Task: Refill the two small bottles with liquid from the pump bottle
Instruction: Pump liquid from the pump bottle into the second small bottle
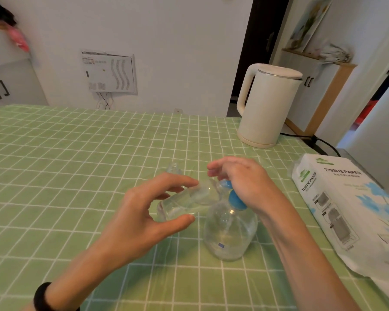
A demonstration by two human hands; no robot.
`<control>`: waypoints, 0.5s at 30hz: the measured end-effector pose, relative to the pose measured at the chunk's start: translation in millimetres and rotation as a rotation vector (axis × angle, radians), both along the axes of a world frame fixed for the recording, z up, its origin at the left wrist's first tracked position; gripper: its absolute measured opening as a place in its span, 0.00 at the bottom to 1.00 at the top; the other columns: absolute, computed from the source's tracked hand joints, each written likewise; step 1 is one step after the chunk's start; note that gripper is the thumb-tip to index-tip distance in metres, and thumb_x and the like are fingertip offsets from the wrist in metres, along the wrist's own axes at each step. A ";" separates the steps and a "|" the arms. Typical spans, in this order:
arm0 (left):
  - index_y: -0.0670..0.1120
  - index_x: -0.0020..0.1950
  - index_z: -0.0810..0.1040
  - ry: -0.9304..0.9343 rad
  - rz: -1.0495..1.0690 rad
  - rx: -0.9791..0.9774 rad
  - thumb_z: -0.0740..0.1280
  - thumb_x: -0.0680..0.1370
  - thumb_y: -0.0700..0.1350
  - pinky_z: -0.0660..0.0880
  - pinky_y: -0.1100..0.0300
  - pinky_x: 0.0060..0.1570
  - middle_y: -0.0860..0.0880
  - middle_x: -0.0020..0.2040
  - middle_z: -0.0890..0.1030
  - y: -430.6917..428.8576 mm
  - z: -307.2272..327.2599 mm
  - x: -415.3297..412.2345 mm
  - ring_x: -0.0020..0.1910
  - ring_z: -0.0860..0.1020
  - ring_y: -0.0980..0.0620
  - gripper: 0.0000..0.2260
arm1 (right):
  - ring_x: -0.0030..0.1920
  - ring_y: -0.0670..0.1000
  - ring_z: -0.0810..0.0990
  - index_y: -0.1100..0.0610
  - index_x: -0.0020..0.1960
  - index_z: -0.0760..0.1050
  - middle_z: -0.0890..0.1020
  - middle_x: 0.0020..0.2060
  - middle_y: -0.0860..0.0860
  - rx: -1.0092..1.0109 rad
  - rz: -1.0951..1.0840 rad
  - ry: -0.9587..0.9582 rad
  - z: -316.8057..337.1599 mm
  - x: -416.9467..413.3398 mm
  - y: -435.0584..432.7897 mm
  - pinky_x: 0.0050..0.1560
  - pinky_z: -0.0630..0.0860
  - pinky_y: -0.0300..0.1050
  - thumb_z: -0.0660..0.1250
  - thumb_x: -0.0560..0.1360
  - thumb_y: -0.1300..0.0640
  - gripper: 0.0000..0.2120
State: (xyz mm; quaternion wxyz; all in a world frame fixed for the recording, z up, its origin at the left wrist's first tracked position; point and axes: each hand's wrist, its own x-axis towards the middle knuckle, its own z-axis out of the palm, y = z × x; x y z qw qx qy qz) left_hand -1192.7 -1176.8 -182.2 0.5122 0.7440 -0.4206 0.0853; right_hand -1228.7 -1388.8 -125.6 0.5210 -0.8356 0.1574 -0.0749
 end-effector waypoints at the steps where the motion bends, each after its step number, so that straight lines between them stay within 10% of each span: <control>1: 0.57 0.65 0.81 -0.001 -0.001 -0.002 0.76 0.72 0.54 0.80 0.52 0.57 0.60 0.62 0.84 0.1 -0.2 -0.3 0.60 0.84 0.53 0.21 | 0.53 0.42 0.81 0.49 0.51 0.84 0.86 0.50 0.43 -0.005 0.000 -0.002 -0.4 0.1 -0.1 0.50 0.74 0.36 0.57 0.81 0.60 0.17; 15: 0.58 0.65 0.80 -0.001 -0.007 -0.002 0.76 0.72 0.53 0.81 0.51 0.57 0.59 0.62 0.84 0.1 0.7 0.1 0.61 0.84 0.53 0.22 | 0.53 0.40 0.80 0.47 0.50 0.85 0.85 0.50 0.41 -0.028 -0.009 -0.012 0.3 1.1 -1.0 0.51 0.74 0.39 0.57 0.80 0.59 0.17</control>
